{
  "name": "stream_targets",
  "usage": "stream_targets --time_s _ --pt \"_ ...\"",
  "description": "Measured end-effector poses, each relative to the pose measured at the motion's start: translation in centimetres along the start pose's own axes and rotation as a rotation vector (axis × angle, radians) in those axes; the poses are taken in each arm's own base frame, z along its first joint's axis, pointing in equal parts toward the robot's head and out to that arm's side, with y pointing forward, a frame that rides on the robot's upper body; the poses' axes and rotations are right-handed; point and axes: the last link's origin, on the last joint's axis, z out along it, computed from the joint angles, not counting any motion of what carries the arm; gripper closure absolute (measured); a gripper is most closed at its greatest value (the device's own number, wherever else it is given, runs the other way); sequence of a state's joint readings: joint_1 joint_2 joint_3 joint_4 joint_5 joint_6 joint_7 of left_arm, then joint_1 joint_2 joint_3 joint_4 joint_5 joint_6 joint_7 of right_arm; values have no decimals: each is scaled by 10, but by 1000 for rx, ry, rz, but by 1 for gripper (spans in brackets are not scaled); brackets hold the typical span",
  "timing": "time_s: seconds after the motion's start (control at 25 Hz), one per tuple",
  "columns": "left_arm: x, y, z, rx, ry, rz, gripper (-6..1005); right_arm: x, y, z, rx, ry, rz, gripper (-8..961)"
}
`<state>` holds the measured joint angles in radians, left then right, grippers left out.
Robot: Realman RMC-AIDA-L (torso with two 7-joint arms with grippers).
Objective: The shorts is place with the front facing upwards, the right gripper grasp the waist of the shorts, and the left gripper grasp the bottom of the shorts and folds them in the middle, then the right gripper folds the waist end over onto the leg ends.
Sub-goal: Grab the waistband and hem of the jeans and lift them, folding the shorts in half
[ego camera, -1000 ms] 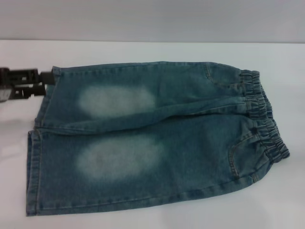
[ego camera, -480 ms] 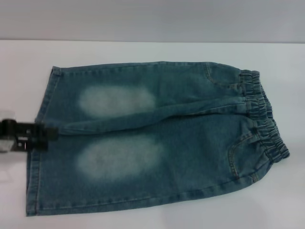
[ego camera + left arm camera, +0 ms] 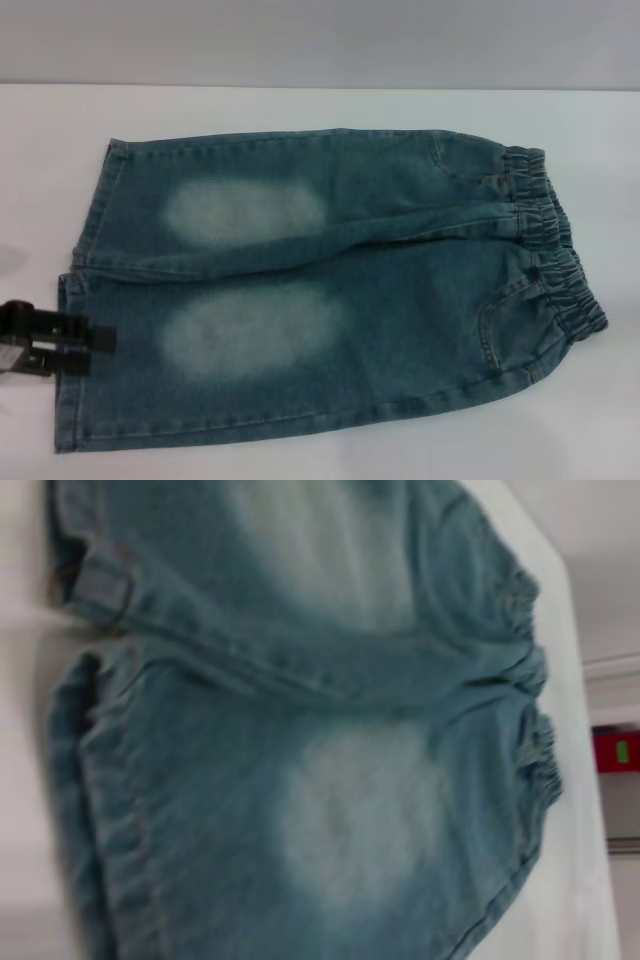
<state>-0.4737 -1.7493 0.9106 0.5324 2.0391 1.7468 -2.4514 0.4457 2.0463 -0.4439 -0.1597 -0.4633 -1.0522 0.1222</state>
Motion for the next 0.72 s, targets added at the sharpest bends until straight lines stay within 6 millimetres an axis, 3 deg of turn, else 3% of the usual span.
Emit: stream_targets --time_s 0.28,0.72 --pt "-8 -9 0 64 -54 -5 260 0 6 -1 -21 -5 -11 402" --pt "-21 -22 -16 81 -23 -33 261 2 6 -2 -18 3 -12 402"
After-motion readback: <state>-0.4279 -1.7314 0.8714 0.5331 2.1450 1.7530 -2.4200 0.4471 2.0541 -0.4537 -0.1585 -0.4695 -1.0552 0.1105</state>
